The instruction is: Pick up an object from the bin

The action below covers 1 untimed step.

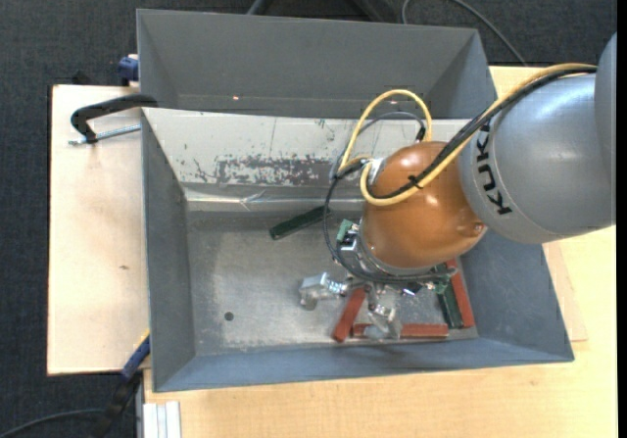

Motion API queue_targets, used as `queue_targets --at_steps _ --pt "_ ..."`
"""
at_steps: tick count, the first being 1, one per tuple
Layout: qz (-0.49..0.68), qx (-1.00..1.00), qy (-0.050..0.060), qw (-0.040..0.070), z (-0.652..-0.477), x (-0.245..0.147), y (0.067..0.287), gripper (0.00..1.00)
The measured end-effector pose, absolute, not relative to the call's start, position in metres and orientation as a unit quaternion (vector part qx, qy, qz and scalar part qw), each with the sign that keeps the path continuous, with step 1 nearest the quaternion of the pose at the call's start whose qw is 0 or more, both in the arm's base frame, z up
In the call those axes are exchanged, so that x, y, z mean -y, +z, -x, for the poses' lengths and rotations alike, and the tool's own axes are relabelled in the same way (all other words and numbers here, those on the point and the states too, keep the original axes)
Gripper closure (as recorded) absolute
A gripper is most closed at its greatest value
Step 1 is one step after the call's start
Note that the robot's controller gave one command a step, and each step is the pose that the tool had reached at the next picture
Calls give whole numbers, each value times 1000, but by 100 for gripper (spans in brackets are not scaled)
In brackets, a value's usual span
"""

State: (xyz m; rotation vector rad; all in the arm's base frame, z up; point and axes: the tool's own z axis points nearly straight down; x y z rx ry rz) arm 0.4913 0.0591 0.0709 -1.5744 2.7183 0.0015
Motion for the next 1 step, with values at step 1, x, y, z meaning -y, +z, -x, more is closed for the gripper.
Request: queue_targets --at_steps 1 --pt "501 -865 1 1 -491 -60 71 100"
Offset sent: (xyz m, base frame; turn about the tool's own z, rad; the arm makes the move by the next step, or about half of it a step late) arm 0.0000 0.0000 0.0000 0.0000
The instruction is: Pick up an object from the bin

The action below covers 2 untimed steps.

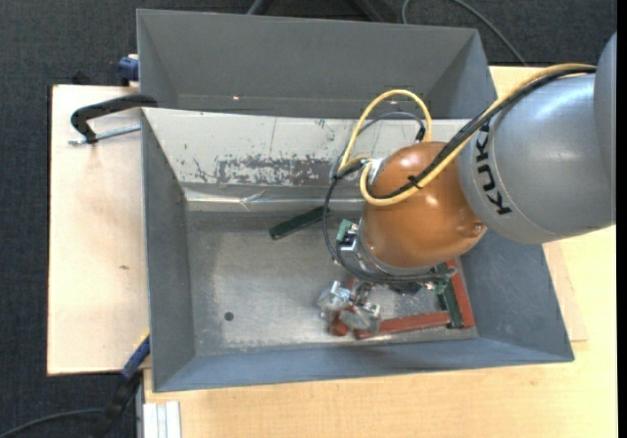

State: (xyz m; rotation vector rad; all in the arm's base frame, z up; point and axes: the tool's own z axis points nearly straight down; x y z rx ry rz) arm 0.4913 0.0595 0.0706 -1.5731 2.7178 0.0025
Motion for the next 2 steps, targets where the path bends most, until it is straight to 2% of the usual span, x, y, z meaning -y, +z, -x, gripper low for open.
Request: queue_targets --at_steps 1,2 --pt "500 -866 -1 4 -493 -61 105 100" --pt "499 -866 0 4 -494 -62 125 100"
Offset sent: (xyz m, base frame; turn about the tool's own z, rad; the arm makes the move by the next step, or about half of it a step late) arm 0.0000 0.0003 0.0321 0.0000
